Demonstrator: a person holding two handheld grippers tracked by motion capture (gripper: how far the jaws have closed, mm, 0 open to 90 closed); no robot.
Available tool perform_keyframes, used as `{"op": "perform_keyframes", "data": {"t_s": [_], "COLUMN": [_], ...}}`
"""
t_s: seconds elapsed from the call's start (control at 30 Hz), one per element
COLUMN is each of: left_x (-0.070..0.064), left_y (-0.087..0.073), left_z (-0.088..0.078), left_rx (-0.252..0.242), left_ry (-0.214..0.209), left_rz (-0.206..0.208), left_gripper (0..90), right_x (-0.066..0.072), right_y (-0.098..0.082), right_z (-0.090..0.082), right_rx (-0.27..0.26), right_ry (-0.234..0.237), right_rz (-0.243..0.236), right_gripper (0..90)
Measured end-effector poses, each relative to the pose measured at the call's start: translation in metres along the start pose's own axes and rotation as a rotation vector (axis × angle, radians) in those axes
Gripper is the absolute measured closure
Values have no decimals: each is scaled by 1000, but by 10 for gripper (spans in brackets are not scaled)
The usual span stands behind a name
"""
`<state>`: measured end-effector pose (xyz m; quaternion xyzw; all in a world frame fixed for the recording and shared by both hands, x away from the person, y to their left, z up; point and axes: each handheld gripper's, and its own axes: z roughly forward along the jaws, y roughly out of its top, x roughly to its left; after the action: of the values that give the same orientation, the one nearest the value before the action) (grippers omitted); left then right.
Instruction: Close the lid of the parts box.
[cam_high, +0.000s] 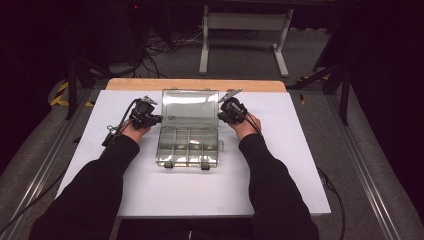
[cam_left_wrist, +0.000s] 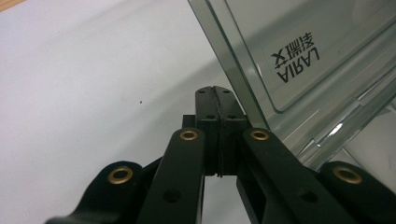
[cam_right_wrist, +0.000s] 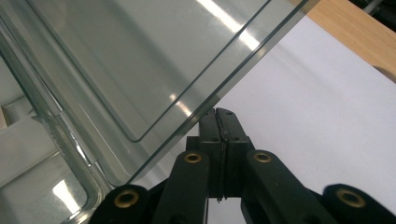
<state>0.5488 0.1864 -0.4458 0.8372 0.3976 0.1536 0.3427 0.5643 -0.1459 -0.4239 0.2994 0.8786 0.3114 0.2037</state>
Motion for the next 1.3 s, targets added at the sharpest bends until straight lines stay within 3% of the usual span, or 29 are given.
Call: {"op": "perform_keyframes", "data": {"t_s": [0.5,0.97,1.3], "left_x": [0,-3,-3], "left_y": [4,6,7], "left_z": [-6,-16,-24], "left_rx": [-39,-62,-83], "left_ry": [1,-13,-26], "left_rz": [-7,15,36], "left_gripper": [900,900,900], "right_x": [-2,-2,0], "right_y": [2,4,3], "right_z": [-7,-21,-35], "right_rx": [-42,-89,-118], "right_ry": [2,5,32], "right_rz": [2,-15,-29], "right_gripper": [900,900,900]}}
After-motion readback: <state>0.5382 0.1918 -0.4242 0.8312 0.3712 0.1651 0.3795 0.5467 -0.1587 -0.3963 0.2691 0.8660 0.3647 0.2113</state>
